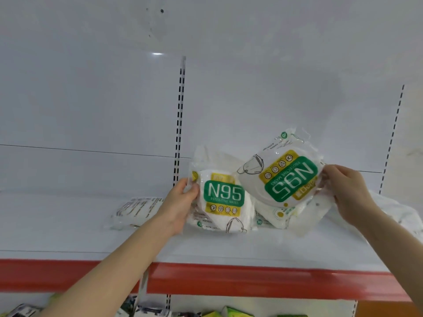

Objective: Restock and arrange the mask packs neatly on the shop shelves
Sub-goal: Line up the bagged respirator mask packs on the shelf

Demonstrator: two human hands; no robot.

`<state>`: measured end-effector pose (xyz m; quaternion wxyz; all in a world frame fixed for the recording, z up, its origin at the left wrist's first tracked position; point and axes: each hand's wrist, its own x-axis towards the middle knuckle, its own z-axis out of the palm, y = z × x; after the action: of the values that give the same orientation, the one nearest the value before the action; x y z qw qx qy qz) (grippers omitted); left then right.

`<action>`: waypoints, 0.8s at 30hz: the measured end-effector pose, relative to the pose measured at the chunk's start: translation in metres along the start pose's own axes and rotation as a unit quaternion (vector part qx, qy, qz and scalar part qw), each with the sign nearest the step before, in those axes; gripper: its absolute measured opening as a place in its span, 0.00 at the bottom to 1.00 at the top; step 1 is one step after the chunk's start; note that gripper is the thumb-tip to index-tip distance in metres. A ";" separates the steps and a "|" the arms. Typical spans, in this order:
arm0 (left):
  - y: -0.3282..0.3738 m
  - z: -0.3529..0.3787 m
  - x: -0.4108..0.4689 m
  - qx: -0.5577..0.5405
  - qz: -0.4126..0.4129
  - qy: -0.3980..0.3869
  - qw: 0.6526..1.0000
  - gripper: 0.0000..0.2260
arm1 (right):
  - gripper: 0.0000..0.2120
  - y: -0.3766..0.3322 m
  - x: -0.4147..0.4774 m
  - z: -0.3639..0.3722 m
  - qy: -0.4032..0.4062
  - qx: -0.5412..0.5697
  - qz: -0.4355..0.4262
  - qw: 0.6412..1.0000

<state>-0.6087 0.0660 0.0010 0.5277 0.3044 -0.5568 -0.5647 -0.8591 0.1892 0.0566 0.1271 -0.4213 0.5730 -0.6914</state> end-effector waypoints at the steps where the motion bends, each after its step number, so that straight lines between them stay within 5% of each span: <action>1: -0.005 0.005 0.001 0.014 -0.007 0.004 1.000 0.08 | 0.11 0.002 0.001 -0.005 -0.001 -0.002 0.002 1.000; 8: -0.015 0.009 0.002 0.185 0.027 0.119 0.975 0.16 | 0.10 0.025 0.011 -0.017 -0.038 -0.022 0.031 0.999; 12: -0.012 0.014 -0.011 0.314 0.194 0.178 0.912 0.21 | 0.10 0.028 0.013 -0.013 -0.066 -0.014 0.027 0.997; 15: -0.005 0.032 -0.027 0.331 0.339 0.151 0.868 0.21 | 0.10 0.025 0.013 -0.009 -0.108 -0.015 -0.002 0.994; 19: 0.010 0.064 -0.040 0.327 0.314 0.016 0.891 0.28 | 0.10 0.018 0.016 -0.005 -0.160 0.003 -0.038 0.986; 21: 0.015 0.077 -0.041 0.290 0.284 -0.040 0.913 0.24 | 0.10 0.018 0.019 -0.005 -0.176 0.026 -0.025 0.984; 24: 0.013 0.086 -0.039 0.222 0.279 -0.019 0.934 0.19 | 0.17 0.019 0.026 -0.015 -0.202 0.160 0.056 0.965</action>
<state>-0.6756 0.1313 0.0201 0.5727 0.2353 -0.7402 -0.2623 -0.8921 0.1767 0.0511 0.3442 -0.4933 0.4404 -0.6665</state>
